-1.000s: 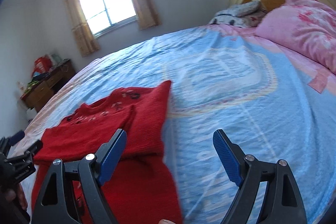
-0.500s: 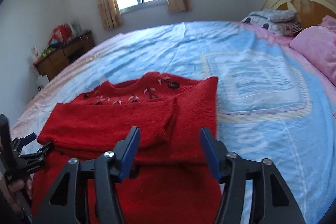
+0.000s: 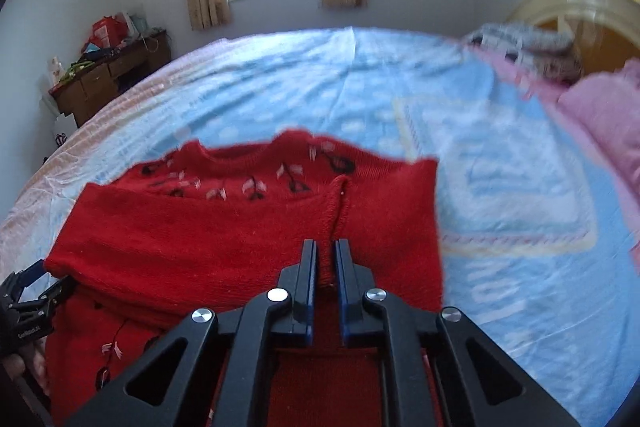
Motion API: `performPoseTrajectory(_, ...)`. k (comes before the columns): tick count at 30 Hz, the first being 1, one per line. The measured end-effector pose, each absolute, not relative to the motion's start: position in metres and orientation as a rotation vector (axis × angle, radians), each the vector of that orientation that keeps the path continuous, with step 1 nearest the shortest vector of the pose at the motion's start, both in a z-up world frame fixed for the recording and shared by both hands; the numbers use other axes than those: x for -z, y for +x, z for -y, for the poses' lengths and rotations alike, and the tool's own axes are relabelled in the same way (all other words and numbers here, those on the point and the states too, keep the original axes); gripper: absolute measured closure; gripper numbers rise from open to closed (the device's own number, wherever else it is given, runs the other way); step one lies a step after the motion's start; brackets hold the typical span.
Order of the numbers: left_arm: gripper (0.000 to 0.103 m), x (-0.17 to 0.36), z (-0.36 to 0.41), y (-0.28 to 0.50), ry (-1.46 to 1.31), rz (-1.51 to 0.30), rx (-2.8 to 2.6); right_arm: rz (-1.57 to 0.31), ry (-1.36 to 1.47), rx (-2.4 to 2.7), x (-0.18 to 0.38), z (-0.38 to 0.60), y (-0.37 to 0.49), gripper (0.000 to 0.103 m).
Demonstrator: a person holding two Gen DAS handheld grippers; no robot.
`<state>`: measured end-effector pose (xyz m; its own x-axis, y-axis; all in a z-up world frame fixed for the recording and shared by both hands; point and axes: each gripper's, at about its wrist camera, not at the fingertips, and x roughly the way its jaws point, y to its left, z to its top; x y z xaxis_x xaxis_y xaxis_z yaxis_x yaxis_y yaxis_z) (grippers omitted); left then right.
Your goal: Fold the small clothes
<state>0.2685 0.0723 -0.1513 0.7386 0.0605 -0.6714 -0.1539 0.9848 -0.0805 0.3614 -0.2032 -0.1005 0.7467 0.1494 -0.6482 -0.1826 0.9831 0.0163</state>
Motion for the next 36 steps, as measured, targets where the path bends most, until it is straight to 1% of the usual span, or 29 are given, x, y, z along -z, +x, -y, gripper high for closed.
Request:
performPoseTrajectory(6, 0.0, 0.152, -0.082, 0.266, -0.183, -0.728, -0.115, -0.622, -0.06, -0.113, 0.082, 0.222, 0.349, 0.096)
performPoseTrajectory(11, 0.0, 0.153, -0.083, 0.267, -0.191, -0.733, -0.117, -0.668, -0.024, -0.055, 0.099, 0.244, 0.357, 0.096)
performPoseTrajectory(15, 0.0, 0.153, -0.081, 0.266, -0.181, -0.732, -0.124, -0.737, 0.009, -0.05, 0.125, 0.258, 0.364, 0.096)
performPoseTrajectory(17, 0.0, 0.149, -0.082, 0.261, -0.185, -0.706, -0.134, -0.751, 0.013, -0.068, 0.132, 0.259, 0.364, 0.095)
performPoseTrajectory(22, 0.0, 0.129, -0.084, 0.241, -0.182, -0.581, -0.148, -0.725, 0.053, -0.103, 0.118, 0.264, 0.355, 0.09)
performPoseTrajectory(24, 0.0, 0.131, -0.078, 0.25, -0.14, -0.621, -0.121, -0.711, 0.041, -0.11, 0.113, 0.259, 0.353, 0.089)
performPoseTrajectory(25, 0.0, 0.135, -0.076, 0.257, -0.13, -0.663, -0.114, -0.708, 0.036, -0.115, 0.112, 0.257, 0.353, 0.088)
performPoseTrajectory(27, 0.0, 0.146, -0.078, 0.268, -0.138, -0.732, -0.128, -0.697, 0.033, -0.128, 0.109, 0.251, 0.349, 0.078)
performPoseTrajectory(28, 0.0, 0.146, -0.081, 0.27, -0.15, -0.741, -0.136, -0.692, 0.035, -0.136, 0.109, 0.248, 0.348, 0.069)
performPoseTrajectory(29, 0.0, 0.145, -0.086, 0.271, -0.169, -0.739, -0.146, -0.687, 0.039, -0.148, 0.109, 0.245, 0.346, 0.065)
performPoseTrajectory(32, 0.0, 0.142, -0.104, 0.274, -0.24, -0.707, -0.196, -0.68, 0.032, -0.185, 0.108, 0.234, 0.344, 0.065)
performPoseTrajectory(34, 0.0, 0.154, -0.124, 0.28, -0.345, -0.767, -0.24, -0.682, 0.017, -0.208, 0.107, 0.227, 0.346, 0.065)
performPoseTrajectory(35, 0.0, 0.159, -0.128, 0.279, -0.385, -0.782, -0.237, -0.684, 0.013, -0.215, 0.108, 0.224, 0.346, 0.063)
performPoseTrajectory(36, 0.0, 0.158, -0.126, 0.278, -0.361, -0.779, -0.233, -0.686, 0.009, -0.219, 0.108, 0.222, 0.346, 0.06)
